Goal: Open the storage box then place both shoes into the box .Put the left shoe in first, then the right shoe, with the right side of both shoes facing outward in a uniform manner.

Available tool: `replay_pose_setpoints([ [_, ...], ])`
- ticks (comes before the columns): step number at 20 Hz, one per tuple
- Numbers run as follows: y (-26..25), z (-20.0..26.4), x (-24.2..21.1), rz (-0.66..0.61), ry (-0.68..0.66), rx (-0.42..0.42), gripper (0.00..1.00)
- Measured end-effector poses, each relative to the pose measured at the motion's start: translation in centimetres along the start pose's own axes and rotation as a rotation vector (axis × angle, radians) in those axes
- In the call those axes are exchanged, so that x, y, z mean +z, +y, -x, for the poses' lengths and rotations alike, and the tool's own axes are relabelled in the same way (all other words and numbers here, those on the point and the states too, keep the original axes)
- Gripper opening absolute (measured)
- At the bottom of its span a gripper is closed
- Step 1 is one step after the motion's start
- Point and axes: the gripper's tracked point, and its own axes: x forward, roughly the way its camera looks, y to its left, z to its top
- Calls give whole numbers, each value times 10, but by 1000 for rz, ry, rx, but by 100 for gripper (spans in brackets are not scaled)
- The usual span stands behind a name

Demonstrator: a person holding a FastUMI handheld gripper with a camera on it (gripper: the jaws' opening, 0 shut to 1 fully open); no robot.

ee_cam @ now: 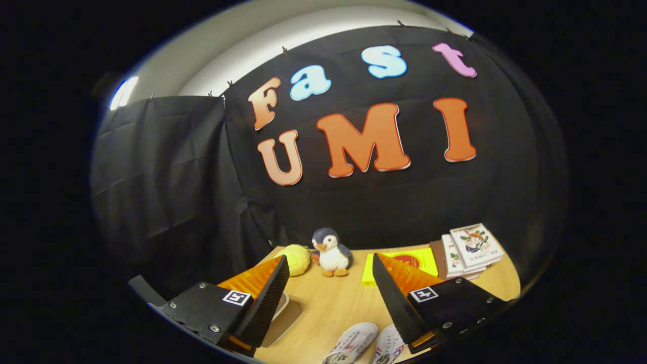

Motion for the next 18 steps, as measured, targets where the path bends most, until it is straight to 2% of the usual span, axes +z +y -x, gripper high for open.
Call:
replay_pose_setpoints([
  [3, 23, -17, -45, -151, 159, 88, 97],
  [5, 44, -22, -60, -297, 225, 167, 97],
  [7, 57, -25, -72, -398, 277, 212, 97],
  [11, 70, -40, -107, -460, 348, 231, 97],
  [15, 100, -48, -137, -489, 436, 318, 96],
  [18, 118, -50, -169, -482, 535, 351, 96],
])
